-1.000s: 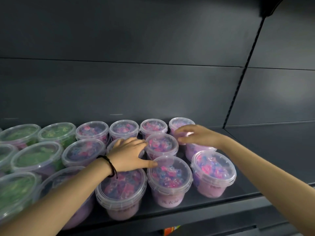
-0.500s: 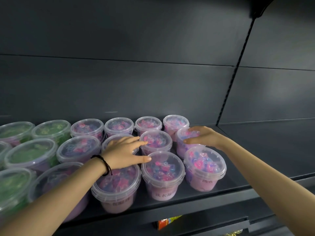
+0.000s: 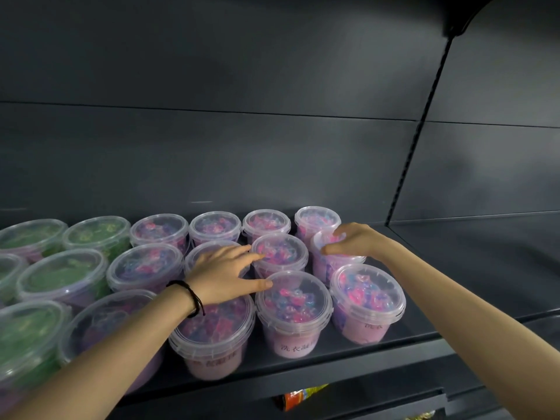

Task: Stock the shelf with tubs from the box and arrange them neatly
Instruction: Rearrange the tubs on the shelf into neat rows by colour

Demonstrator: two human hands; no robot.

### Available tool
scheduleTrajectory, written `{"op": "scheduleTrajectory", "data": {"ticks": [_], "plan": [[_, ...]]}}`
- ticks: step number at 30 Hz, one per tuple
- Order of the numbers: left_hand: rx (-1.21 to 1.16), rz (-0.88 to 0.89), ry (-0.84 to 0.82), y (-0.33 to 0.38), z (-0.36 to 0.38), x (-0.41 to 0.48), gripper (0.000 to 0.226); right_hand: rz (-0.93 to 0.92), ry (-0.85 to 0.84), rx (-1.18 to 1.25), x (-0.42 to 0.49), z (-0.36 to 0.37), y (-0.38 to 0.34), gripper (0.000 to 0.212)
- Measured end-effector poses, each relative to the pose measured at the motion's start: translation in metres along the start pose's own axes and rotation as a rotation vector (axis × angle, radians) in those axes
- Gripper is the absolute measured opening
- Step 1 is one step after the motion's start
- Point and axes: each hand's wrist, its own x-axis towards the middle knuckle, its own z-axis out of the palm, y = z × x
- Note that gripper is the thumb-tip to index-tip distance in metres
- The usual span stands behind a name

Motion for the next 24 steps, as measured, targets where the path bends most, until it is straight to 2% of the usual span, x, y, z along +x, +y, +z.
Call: {"op": "scheduleTrajectory", "data": {"ticks": [2,5,8,11,14,16,18,19,21,24], "plan": [[-0.003,0.001,-0.007,0.0,0.0,0.0,0.111,-0.013,-0.034,0.053,-0.002,-0.004,0.004,0.033],[-0.022,-0.005,-0.012,0.002,-0.001,-0.002,0.104,-0.034,-0.103,0.067,-0.006,-0.016,0.015,0.046],[-0.025,0.002,-0.012,0.002,-0.001,-0.002,0.113,-0.101,-0.213,0.141,-0.014,-0.024,0.018,0.053],[-0.035,0.002,-0.014,0.002,-0.001,-0.002,0.118,-0.172,-0.279,0.208,-0.019,-0.025,0.016,0.046],[-0.032,0.005,-0.017,0.002,0.0,-0.002,0.115,-0.184,-0.191,0.28,-0.02,-0.015,0.01,0.032],[-0.03,-0.002,-0.013,0.002,0.0,-0.002,0.102,-0.137,-0.004,0.172,-0.012,-0.005,0.009,0.053],[-0.034,-0.002,-0.011,0.002,0.0,-0.002,0.099,0.0,0.09,0.021,-0.006,0.001,0.006,0.076],[-0.035,0.003,-0.012,0.001,0.0,-0.001,0.104,0.047,0.074,0.002,-0.004,0.003,0.005,0.08],[-0.037,0.007,-0.015,0.001,0.001,-0.002,0.112,0.051,0.001,0.041,0.0,0.005,0.004,0.076],[-0.045,-0.005,-0.009,0.002,0.001,-0.002,0.101,-0.034,-0.065,0.117,0.001,0.001,0.004,0.067]]}}
